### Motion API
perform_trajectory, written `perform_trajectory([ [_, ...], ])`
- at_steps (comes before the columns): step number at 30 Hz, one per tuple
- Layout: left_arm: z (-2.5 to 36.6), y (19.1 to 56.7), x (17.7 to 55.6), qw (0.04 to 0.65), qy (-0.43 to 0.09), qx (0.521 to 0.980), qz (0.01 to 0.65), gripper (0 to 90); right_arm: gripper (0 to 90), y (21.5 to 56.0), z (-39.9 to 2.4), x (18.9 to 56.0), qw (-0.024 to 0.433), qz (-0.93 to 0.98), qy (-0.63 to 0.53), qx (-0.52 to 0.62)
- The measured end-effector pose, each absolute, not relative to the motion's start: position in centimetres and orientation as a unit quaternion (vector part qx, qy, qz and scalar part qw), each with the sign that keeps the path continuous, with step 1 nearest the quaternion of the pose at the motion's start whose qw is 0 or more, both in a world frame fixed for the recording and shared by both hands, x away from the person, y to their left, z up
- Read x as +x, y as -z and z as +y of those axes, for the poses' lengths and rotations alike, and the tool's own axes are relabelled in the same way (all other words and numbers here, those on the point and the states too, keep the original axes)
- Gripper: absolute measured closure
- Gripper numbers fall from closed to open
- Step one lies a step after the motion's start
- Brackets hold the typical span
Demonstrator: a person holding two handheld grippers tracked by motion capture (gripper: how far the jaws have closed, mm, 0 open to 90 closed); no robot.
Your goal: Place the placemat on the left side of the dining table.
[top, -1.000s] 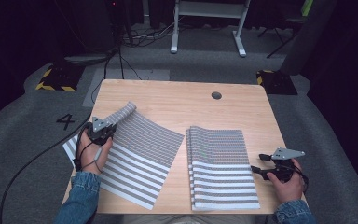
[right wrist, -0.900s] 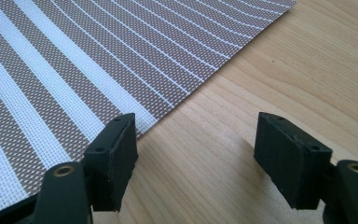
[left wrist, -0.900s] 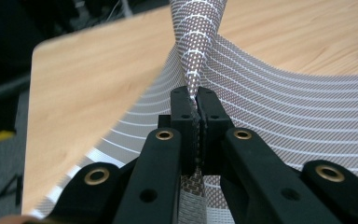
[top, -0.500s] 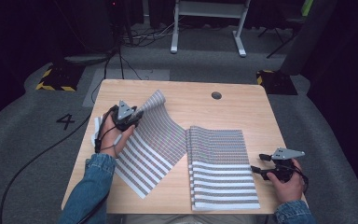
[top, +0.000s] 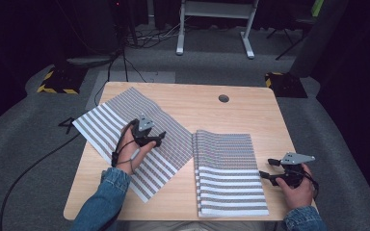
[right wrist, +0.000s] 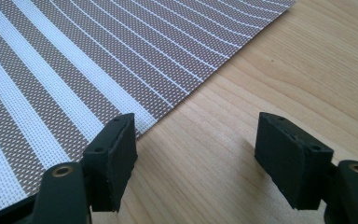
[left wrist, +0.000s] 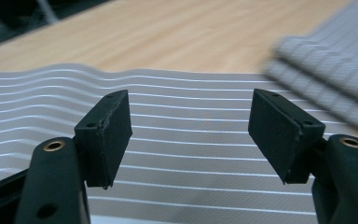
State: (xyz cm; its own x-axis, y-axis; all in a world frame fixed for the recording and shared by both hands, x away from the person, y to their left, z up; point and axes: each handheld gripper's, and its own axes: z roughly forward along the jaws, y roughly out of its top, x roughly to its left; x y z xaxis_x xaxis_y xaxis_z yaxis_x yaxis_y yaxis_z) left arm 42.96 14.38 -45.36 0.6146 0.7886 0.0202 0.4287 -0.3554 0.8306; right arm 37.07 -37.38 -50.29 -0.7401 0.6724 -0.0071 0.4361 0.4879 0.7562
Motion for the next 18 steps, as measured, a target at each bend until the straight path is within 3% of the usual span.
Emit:
perform_trajectory([
  [4, 11.0, 46.0, 41.8, 0.408, -0.158, 0.823, 0.363, 30.8, 29.7, 50.3, -37.4, 37.1, 0.153, 0.849, -0.387, 0.327],
  [9, 7.6, 47.8, 41.9, 0.375, -0.124, 0.847, 0.355, 29.6, 29.7, 50.3, -37.4, 37.1, 0.153, 0.849, -0.387, 0.327],
  [15, 5.6, 49.6, 42.1, 0.333, -0.123, 0.864, 0.358, 27.9, 29.7, 50.3, -37.4, 37.1, 0.153, 0.849, -0.386, 0.327],
  [18, 5.9, 49.7, 42.2, 0.345, -0.117, 0.865, 0.345, 35.6, 29.7, 50.3, -37.4, 37.1, 0.153, 0.849, -0.387, 0.327],
])
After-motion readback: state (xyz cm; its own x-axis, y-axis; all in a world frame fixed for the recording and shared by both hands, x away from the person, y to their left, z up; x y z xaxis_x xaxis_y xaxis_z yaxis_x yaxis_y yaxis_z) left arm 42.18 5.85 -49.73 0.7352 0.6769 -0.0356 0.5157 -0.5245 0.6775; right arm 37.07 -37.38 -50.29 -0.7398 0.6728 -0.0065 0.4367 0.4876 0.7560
